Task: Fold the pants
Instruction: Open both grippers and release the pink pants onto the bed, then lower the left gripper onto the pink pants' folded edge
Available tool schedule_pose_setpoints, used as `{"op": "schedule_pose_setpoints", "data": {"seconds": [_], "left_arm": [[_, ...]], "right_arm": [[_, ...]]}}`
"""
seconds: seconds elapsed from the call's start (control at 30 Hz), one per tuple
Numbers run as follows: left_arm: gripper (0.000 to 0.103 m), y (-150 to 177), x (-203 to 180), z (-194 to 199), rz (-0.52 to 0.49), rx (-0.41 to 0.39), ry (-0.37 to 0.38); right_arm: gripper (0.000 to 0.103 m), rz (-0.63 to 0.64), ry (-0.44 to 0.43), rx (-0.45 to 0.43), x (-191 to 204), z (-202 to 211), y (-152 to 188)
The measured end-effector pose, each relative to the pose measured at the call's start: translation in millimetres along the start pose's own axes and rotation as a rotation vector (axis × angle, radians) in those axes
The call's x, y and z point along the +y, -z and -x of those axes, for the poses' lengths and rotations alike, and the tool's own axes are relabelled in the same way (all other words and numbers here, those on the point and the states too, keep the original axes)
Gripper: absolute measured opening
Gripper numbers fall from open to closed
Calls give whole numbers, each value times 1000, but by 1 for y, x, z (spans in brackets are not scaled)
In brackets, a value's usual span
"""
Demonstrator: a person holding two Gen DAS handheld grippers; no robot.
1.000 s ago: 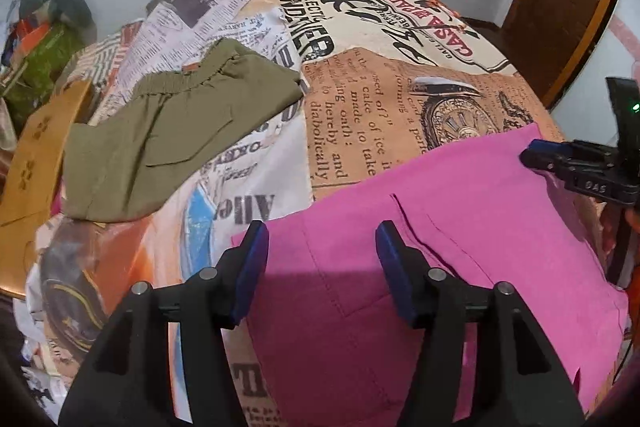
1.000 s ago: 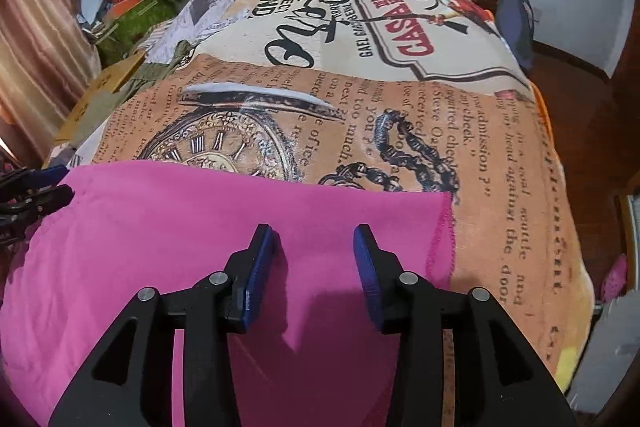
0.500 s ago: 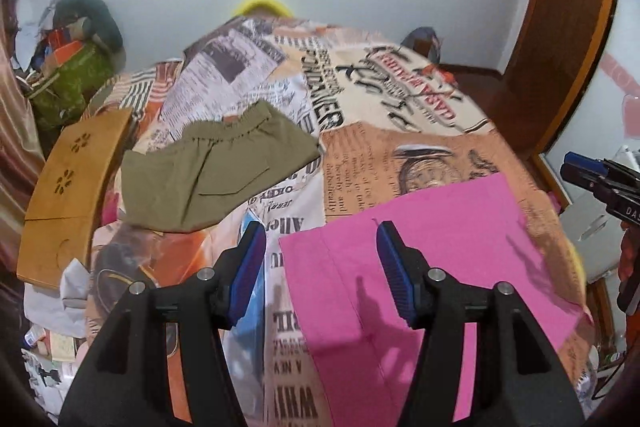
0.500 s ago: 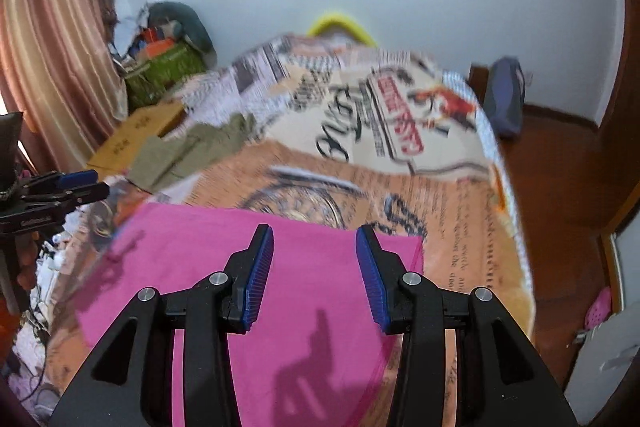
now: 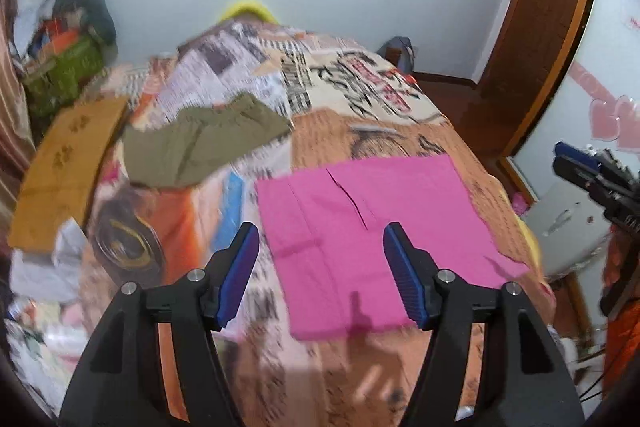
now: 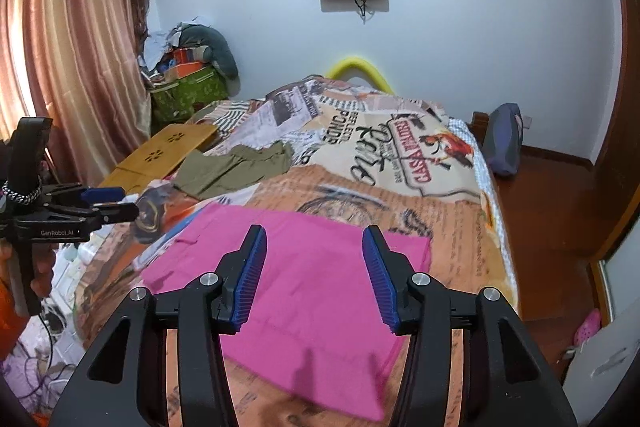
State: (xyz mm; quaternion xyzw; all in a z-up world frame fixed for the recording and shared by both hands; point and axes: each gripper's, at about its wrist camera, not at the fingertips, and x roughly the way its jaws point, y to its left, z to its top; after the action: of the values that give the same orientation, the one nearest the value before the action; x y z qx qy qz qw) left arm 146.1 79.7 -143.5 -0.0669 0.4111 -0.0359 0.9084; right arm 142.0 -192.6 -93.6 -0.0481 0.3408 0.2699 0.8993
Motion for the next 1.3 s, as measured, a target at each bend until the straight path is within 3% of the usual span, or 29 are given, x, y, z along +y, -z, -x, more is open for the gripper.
{"op": "schedule_pose_setpoints", "data": {"seconds": [0.67,0.83,1.07,1.17,1.3], "left_arm": [[64,77,-10,-42,191,254,177],[69,78,-4,-47,291,246,220],[69,78,31,-67,606,217,346],[69,74,35,-71,646,201,342],[64,61,31,-77,606,190,254]], "right_arm": [[46,7,-64,175,29,-64,64],[46,15,-71,223,31,-79,76],[46,7,-100,226,29,-80,80],[46,-7,-110,226,27,-81,82],[46,-29,-130,230,25,-83,83]]}}
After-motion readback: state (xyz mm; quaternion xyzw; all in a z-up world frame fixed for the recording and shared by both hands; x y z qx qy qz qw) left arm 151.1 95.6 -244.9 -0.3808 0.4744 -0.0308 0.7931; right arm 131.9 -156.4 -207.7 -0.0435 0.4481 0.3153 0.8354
